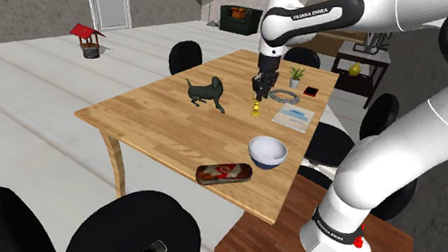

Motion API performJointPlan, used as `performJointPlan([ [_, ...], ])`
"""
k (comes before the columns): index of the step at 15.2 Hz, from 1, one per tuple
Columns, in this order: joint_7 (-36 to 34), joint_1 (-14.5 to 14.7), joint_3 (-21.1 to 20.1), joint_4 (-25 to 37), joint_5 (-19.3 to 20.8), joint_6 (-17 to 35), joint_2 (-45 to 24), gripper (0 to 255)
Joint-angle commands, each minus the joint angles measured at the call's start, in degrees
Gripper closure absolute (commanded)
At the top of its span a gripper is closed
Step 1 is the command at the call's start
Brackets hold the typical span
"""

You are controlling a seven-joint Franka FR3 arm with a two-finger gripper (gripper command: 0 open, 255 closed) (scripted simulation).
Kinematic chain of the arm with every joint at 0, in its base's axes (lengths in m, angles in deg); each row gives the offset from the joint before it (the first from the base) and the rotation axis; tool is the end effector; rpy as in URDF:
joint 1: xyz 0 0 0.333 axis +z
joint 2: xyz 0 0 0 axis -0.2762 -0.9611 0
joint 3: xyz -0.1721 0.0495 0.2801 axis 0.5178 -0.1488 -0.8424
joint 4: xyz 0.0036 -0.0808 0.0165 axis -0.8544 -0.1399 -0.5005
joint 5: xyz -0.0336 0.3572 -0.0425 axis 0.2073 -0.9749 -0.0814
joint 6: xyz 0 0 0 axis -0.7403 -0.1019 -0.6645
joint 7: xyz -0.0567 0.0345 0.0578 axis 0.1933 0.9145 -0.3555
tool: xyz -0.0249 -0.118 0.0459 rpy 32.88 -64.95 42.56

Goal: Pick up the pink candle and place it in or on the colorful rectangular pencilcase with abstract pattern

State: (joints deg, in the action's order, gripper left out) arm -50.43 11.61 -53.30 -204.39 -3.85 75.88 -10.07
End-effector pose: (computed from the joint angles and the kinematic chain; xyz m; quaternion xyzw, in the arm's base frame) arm 0.3686 -0.1511 0.4903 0.9984 -0.0553 -0.0083 0.0126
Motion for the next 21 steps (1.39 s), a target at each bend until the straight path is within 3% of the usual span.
performJointPlan([
  [1,-2.8,0.8,-2.1,-2.0,-0.3,-0.7,2.5,255],
  [11,-16.4,6.1,-13.1,-8.5,-5.2,-4.5,12.0,255],
  [19,-27.9,11.5,-22.8,-8.8,-11.5,-6.9,14.7,255],
  [21,-27.9,11.5,-22.9,-10.3,-11.6,-5.4,14.5,255],
])
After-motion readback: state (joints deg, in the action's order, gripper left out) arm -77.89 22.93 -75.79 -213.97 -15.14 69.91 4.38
